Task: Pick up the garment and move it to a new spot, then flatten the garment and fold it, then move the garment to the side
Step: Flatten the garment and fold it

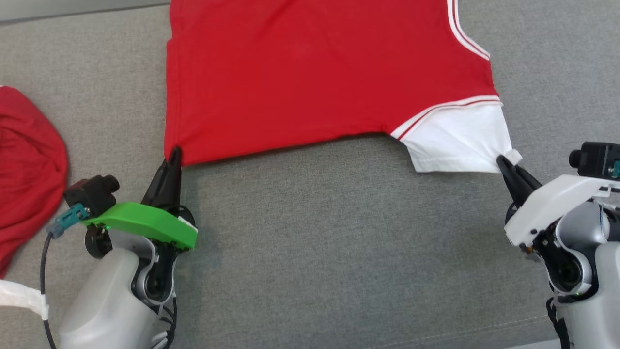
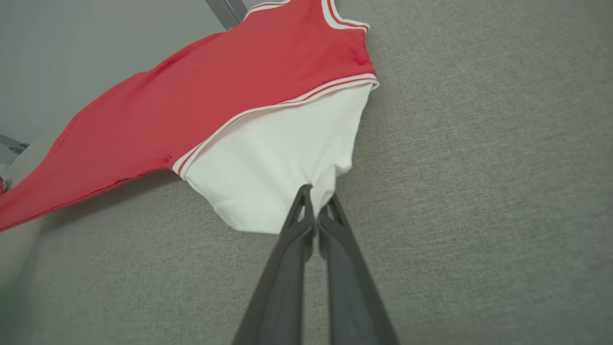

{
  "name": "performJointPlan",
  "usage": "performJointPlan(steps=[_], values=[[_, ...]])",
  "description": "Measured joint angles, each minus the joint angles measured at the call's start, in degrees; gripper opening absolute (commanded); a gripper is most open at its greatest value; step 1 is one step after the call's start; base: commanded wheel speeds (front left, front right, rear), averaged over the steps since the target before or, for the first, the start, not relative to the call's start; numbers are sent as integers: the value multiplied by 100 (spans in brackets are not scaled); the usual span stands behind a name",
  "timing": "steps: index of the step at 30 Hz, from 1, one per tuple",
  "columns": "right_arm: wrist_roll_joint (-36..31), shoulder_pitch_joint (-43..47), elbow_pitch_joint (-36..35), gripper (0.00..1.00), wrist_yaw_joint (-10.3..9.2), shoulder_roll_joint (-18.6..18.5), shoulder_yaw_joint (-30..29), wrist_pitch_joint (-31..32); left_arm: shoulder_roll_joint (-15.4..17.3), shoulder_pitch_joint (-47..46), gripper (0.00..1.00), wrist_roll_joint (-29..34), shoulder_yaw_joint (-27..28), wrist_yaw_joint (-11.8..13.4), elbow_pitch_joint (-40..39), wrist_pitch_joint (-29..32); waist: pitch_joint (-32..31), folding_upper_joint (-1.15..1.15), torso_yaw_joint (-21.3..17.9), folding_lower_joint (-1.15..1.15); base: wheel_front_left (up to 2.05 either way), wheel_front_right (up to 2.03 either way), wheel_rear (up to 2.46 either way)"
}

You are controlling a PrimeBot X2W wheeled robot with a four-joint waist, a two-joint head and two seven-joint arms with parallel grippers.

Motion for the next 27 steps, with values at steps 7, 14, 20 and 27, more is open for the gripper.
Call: performJointPlan(steps=[7, 14, 20, 27], values=[[-335, 900, -983, 0, 0, 271, -396, 1279, 30, 556, 0, 35, -68, 1, 34, 0, -434, 0, -10, 0, 0, 0, 0], [-506, 1393, -1306, 0, 0, 372, -675, 1735, 135, 1151, 0, 88, -151, 365, -96, 44, -715, 0, -49, 0, 0, 0, 0], [-425, 1610, -1252, 0, 2, 383, -800, 1682, 181, 1773, 0, 82, 15, 950, -633, 44, -799, 0, 6, 0, 0, 0, 0], [-319, 1755, -1188, 0, 2, 381, -808, 1715, 242, 2418, 0, 93, -125, 1419, -1446, 231, -833, 0, 139, 0, 0, 0, 0]])
